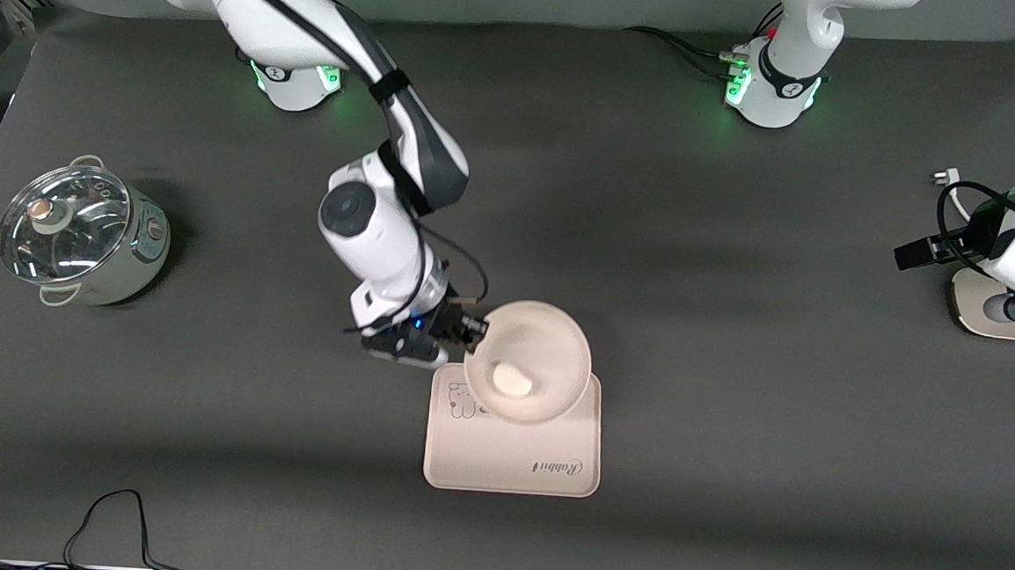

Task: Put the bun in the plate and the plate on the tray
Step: 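Lift the plate with the right gripper and carry it onto the tray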

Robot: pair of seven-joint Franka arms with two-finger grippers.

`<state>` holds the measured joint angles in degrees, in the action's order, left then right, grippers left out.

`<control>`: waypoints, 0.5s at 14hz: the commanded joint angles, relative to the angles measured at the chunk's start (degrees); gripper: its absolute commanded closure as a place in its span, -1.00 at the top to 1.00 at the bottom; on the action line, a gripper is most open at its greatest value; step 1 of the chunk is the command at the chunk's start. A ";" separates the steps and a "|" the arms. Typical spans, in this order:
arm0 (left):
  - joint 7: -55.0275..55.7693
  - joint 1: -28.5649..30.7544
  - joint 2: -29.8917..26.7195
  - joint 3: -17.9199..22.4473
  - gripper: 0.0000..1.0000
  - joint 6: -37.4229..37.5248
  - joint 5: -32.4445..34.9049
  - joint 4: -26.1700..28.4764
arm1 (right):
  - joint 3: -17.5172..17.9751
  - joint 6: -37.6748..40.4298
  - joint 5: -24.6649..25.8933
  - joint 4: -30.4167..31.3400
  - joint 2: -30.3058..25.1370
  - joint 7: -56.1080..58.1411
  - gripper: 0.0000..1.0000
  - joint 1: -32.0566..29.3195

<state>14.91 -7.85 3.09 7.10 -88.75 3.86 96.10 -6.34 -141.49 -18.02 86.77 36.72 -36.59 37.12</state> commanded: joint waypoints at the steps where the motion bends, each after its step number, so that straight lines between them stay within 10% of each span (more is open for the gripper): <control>1: -0.32 -0.94 -0.55 0.72 1.00 0.68 -0.25 -0.47 | 0.28 4.81 -1.94 -14.15 8.53 1.70 -0.95 -2.92; 7: -0.32 -0.94 -0.20 0.72 1.00 0.16 -0.25 -0.47 | 0.72 0.97 -2.02 -14.44 14.25 1.52 -0.95 -3.28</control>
<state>14.91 -7.86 3.09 7.10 -88.77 3.85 96.04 -5.77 -138.53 -18.11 74.95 47.82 -36.29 33.91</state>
